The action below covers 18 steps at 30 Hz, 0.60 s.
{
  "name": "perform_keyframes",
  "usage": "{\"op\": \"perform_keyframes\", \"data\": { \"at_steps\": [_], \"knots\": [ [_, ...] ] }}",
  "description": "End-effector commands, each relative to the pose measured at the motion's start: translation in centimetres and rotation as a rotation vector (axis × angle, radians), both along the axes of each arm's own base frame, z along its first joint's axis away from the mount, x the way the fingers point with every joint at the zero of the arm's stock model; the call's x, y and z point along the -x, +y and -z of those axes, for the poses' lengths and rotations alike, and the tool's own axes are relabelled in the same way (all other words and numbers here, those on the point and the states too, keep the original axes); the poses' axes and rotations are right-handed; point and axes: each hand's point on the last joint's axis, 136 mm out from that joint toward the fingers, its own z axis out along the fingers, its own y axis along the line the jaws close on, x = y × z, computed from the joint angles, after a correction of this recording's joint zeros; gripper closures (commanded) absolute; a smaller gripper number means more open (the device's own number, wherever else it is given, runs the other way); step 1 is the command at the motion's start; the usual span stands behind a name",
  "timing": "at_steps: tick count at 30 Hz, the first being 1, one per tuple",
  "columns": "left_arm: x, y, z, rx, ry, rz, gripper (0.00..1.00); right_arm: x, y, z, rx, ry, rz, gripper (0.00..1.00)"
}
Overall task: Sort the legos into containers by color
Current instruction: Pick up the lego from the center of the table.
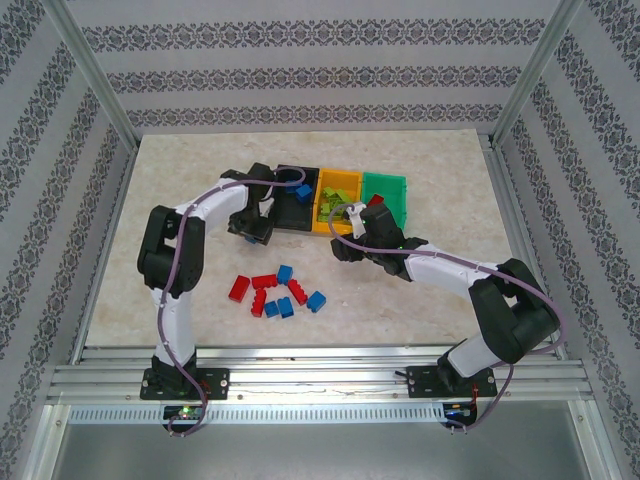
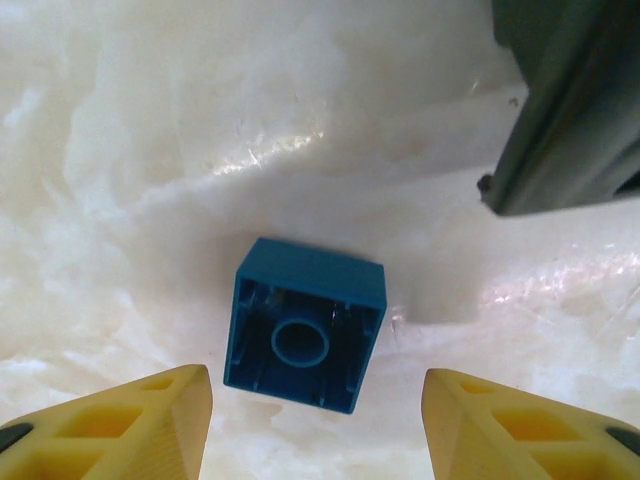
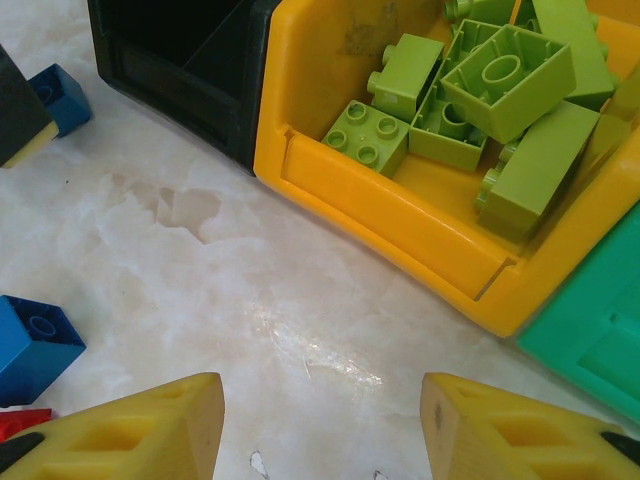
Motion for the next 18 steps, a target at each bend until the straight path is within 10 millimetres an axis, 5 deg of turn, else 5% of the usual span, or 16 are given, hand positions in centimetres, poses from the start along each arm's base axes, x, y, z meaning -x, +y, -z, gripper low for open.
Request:
{"op": "perform_keyframes", "data": {
  "at_steps": [1,18],
  "knots": [
    [0.1,-0.7,-0.8,0.042,-0.048,0.029,0.42,0.1,0.2,-0.6,0.012,-0.022,-0.019,0.45],
    [-1.4,-1.4,-1.6,0.132,-0.217,0.04,0.41,0.3,0.4,-0.5,0.007,-0.01,-0.03,0.45]
  ]
}}
